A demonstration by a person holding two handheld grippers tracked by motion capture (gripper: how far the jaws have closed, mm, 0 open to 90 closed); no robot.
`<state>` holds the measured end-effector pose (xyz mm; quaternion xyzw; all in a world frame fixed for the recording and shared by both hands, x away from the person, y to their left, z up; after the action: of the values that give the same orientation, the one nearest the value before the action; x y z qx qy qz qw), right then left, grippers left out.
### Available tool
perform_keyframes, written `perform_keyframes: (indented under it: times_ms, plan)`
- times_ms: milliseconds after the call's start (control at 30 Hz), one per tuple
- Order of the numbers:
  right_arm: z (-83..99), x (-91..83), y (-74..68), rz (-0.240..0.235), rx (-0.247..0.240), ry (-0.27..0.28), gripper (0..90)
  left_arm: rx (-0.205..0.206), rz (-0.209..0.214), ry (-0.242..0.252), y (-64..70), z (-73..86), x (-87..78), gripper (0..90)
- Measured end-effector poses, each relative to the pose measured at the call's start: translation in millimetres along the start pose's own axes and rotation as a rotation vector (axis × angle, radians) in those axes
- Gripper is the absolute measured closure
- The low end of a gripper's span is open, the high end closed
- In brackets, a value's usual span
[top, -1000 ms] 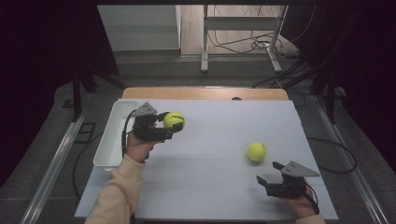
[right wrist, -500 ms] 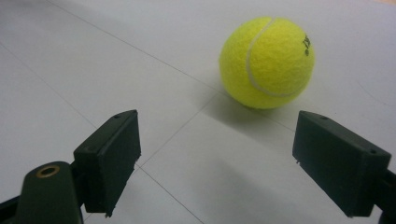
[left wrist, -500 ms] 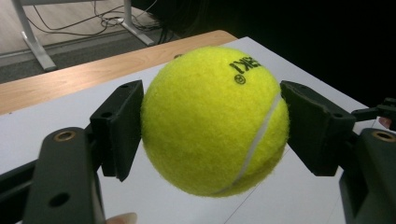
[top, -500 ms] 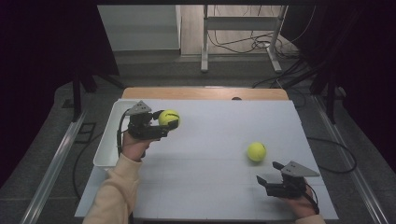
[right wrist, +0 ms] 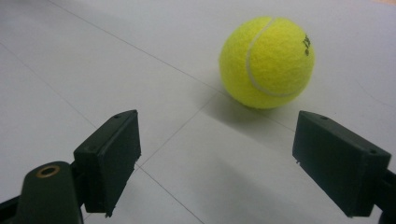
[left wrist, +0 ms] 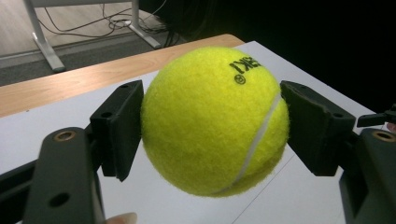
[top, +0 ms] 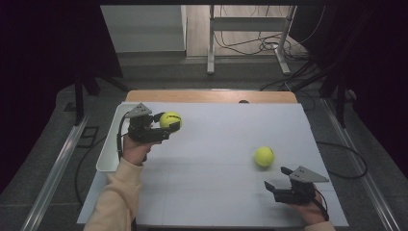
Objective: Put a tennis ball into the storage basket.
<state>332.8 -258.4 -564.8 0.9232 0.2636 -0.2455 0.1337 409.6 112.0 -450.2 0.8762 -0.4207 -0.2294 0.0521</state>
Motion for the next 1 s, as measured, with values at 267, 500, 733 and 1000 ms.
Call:
perform_keyframes:
  times_ms: [267,500,733,1000]
  plan:
    - [0.0,0.1,0.1,0.002,-0.002,-0.001,16.1,-0.008,-0.011,0.007,-4.8,-0.2,-3.7,26.3]
    - [-0.1,-0.1,0.2,0.002,-0.001,0.001,16.1,-0.020,-0.027,0.015,-10.6,-0.2,-8.6,26.2]
    - [-0.2,-0.1,0.2,0.002,-0.001,0.000,16.1,-0.030,-0.042,0.028,-16.9,-0.9,-14.2,26.2]
    - [-0.1,0.3,0.4,0.004,-0.004,-0.001,16.1,-0.036,-0.074,0.043,-26.3,-2.7,-23.8,26.2]
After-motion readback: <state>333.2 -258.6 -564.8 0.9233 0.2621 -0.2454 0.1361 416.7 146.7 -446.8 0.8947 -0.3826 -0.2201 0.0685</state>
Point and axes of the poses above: each handheld gripper's, and its own axes: x roughly forward along the jaws, z roughly out of its underside, y roughly to its right, the point moved 10 cm from there along x, roughly forward along the jaws, and after that the axes turned 9 degrees about z, right-handed, at the moved point
